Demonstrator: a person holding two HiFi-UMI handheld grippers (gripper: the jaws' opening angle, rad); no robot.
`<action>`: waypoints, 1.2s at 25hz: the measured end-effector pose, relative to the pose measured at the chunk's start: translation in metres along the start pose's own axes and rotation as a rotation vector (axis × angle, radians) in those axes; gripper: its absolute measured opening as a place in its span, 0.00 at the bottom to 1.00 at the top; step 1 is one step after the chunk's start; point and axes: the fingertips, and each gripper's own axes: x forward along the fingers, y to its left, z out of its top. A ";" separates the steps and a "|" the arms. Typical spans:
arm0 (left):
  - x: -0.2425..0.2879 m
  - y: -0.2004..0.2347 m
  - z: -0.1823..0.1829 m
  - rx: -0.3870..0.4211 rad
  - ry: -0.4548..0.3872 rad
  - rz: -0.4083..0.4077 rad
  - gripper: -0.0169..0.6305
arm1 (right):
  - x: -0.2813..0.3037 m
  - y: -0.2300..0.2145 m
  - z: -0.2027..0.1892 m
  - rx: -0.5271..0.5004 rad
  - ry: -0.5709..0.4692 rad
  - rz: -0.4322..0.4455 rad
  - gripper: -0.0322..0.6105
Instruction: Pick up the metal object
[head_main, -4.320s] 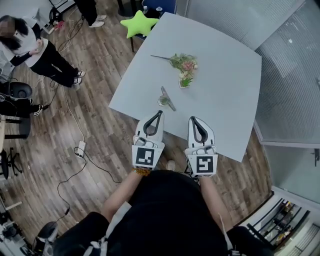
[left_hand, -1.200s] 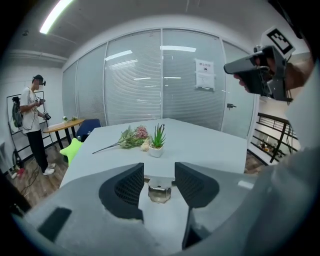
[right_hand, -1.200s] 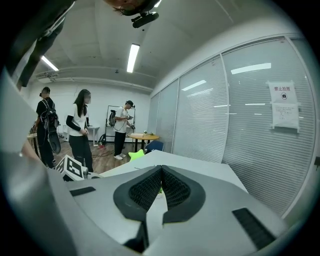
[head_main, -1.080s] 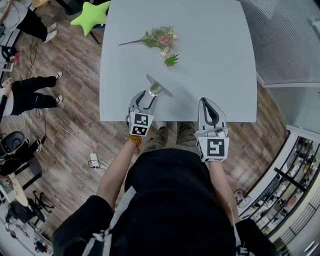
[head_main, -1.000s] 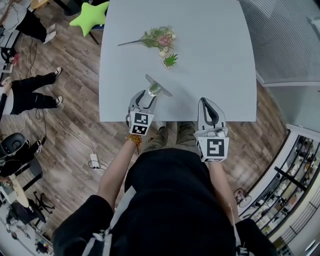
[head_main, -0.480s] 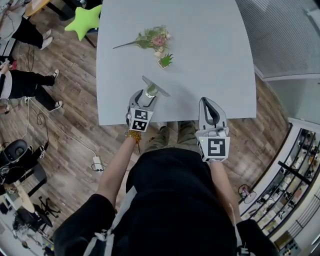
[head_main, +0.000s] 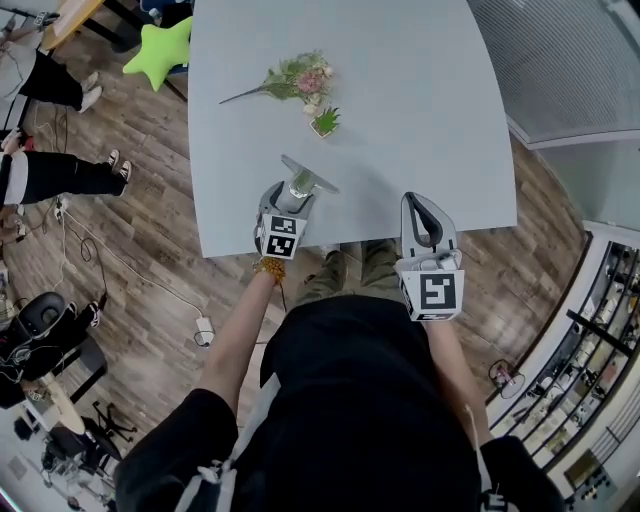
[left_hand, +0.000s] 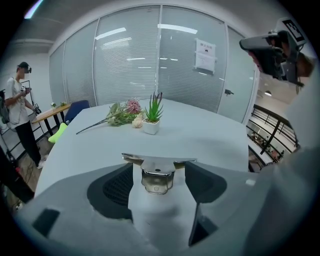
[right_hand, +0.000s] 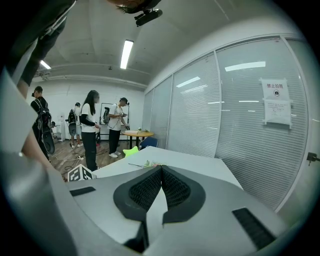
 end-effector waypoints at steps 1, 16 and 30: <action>0.003 0.000 -0.002 0.002 0.002 -0.002 0.53 | 0.001 -0.001 -0.001 0.001 0.000 0.000 0.05; 0.025 0.003 -0.016 0.015 0.071 -0.012 0.54 | 0.000 -0.015 -0.008 0.013 0.015 -0.015 0.05; 0.035 0.006 -0.026 0.003 0.110 -0.017 0.53 | 0.001 -0.023 -0.013 0.023 0.030 -0.029 0.05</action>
